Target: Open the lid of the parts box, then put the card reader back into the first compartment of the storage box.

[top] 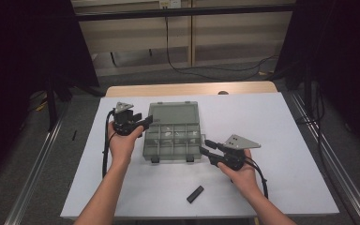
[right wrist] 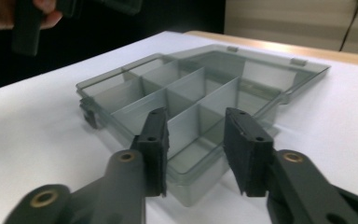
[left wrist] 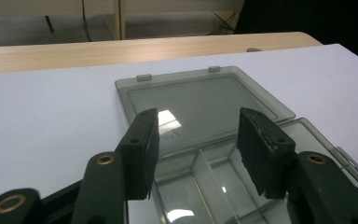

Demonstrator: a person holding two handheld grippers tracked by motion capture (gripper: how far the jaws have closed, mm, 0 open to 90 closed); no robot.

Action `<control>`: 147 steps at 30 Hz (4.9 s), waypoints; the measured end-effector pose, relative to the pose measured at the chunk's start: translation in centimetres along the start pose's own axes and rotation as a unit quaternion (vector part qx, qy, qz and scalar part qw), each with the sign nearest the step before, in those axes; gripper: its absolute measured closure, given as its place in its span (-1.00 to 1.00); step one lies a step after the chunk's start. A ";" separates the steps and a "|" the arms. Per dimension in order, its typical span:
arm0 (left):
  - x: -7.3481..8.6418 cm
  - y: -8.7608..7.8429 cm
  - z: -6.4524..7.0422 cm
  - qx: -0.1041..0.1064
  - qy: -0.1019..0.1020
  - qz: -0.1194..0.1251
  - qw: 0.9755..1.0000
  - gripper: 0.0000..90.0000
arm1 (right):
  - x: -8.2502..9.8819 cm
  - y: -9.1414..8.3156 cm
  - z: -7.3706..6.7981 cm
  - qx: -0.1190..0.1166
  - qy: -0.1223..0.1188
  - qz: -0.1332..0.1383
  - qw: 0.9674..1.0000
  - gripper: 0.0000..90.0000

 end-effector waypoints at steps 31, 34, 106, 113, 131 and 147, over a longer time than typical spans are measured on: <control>3.4 -2.3 4.5 0.098 0.041 -0.015 0.994 -0.65 | -0.3 -5.5 2.5 0.054 -0.001 0.035 0.998 -0.74; 3.7 -2.3 4.8 0.107 0.043 -0.020 0.993 -0.65 | -0.2 -5.9 2.7 0.062 0.000 0.030 0.998 -0.77; 8.1 -3.0 10.6 0.231 0.109 -0.101 0.961 -0.85 | 0.8 -11.7 4.5 0.129 -0.018 0.053 0.990 -0.96; 8.6 -2.9 11.2 0.238 0.116 -0.108 0.958 -0.85 | 0.7 -11.7 4.5 0.129 -0.020 0.055 0.990 -0.95; 9.0 -2.6 12.4 0.255 0.130 -0.127 0.950 -0.83 | 0.8 -12.0 4.5 0.130 -0.019 0.056 0.990 -0.95; 10.2 -2.3 13.2 0.265 0.150 -0.151 0.940 -0.81 | 0.7 -12.0 4.6 0.129 -0.021 0.058 0.990 -0.93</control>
Point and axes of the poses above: each handheld gripper's, and its own axes: y roughly forward along the jaws, x roughly out of its underside, z roughly to its right, the point moved 1 cm from there along y, roughly forward along the jaws, and after that the axes turned 9 degrees about z, right-handed, at the moved point
